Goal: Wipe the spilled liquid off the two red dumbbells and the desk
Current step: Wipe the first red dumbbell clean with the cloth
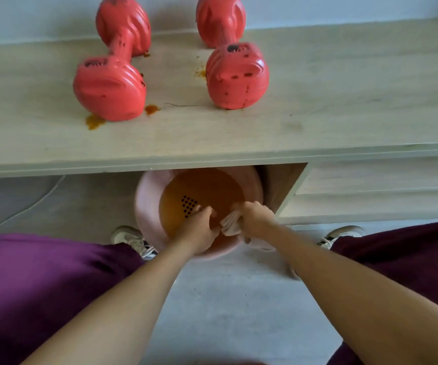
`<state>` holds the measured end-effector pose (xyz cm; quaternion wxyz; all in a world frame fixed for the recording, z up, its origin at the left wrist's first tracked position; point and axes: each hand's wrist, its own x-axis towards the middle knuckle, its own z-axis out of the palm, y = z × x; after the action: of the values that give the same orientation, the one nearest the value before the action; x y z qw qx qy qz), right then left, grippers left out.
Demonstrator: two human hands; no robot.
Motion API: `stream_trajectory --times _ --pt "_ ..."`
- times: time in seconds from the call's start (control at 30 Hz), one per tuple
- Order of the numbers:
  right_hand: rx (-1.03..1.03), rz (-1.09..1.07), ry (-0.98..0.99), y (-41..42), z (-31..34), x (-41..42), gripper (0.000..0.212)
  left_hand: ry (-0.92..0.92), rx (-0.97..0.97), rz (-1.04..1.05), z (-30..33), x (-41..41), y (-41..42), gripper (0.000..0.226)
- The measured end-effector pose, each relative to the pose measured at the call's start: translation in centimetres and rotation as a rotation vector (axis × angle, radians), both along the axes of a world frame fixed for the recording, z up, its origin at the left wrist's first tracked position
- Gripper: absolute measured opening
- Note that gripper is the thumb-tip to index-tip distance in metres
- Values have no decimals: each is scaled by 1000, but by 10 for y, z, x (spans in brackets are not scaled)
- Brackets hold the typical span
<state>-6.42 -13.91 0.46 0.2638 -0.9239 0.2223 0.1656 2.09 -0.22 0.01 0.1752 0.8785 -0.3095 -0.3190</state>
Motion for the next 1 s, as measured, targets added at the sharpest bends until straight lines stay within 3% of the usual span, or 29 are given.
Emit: stream_trajectory --times 0.13,0.27,0.4,0.57,0.67,0.83,1.0 --pt "145 -146 -113 -13 58 -13 24 -142 -80 -52 53 -3 -10 37" --pt "298 -317 -240 -15 117 -31 27 -225 -178 -93 113 -9 -14 35" --pt "496 -421 -407 -17 171 -57 14 -262 -296 -91 166 -18 -12 25" --pt "634 -558 -542 -34 222 -65 29 -343 -410 -97 216 -10 -13 14" --pt "628 -615 -639 -47 242 -57 13 -381 -468 -62 236 5 -20 18" --pt "523 -600 -798 -75 254 -26 10 -461 -473 -37 250 34 -42 35" --pt "292 -484 -869 -106 264 23 18 -375 -489 -31 254 64 -62 57"
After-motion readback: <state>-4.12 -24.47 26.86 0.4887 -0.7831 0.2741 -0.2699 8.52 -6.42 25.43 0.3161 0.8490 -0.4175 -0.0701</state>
